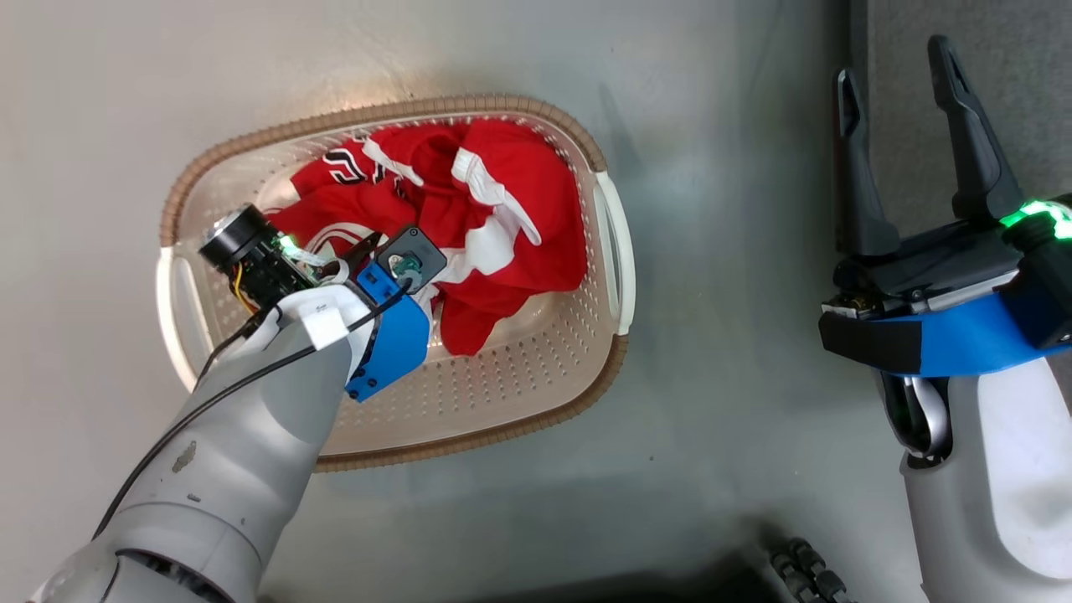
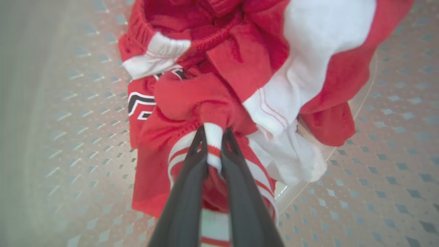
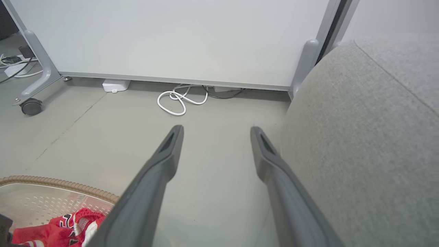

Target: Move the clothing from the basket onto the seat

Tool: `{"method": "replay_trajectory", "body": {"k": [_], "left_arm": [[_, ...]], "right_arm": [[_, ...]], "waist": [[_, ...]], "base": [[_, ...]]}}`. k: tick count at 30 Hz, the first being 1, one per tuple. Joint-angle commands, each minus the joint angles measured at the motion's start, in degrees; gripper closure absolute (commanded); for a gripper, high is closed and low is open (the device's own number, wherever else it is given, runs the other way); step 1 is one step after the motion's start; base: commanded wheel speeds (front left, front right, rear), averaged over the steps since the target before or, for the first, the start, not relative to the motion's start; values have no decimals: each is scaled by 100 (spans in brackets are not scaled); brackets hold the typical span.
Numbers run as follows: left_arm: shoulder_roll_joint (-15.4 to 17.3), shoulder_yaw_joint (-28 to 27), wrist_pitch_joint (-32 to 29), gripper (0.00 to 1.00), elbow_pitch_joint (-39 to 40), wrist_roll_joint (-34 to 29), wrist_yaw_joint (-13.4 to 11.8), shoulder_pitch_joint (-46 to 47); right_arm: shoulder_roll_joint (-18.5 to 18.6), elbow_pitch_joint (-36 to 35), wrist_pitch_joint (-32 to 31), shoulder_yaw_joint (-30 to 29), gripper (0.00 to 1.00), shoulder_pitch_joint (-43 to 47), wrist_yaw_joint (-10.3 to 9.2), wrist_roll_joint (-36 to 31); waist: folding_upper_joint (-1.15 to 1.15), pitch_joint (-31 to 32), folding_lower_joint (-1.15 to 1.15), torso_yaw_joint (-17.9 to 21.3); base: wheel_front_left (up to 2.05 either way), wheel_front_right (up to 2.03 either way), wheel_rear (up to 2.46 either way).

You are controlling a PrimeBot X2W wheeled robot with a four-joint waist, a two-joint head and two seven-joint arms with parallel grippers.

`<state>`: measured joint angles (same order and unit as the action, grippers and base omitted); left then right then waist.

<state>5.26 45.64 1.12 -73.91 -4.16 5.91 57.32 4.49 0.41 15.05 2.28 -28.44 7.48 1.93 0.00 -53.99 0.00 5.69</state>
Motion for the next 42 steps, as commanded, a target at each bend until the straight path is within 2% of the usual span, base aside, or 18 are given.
{"method": "replay_trajectory", "body": {"k": [1,11,13,23,34,42], "left_arm": [[-1,-70,94,100,8,108,4,-65],[-152,-330,896,100,18,651,43,-453],[-183,-382,1054,100,20,794,45,-639],[-217,-581,1409,100,371,1219,5,-1302],[151,-1048,1415,100,2359,1460,-300,-2055],[377,-1460,1416,100,3898,1521,-509,-2541]], "right_arm": [[28,29,20,-14,0,65,3,-4],[83,321,20,10,0,382,3,-18],[111,416,20,8,0,507,3,-13],[129,665,20,-25,0,963,3,-11],[48,870,20,-48,0,1413,3,25],[-31,952,20,-64,0,1686,3,62]], "waist": [[0,218,0,-54],[0,1318,0,-237],[0,1719,0,-301],[0,2866,0,-484],[0,3836,0,-673],[0,4428,0,-653]], "base": [[0,0,0],[0,0,0],[0,0,0],[0,0,0],[0,0,0],[0,0,0]]}}
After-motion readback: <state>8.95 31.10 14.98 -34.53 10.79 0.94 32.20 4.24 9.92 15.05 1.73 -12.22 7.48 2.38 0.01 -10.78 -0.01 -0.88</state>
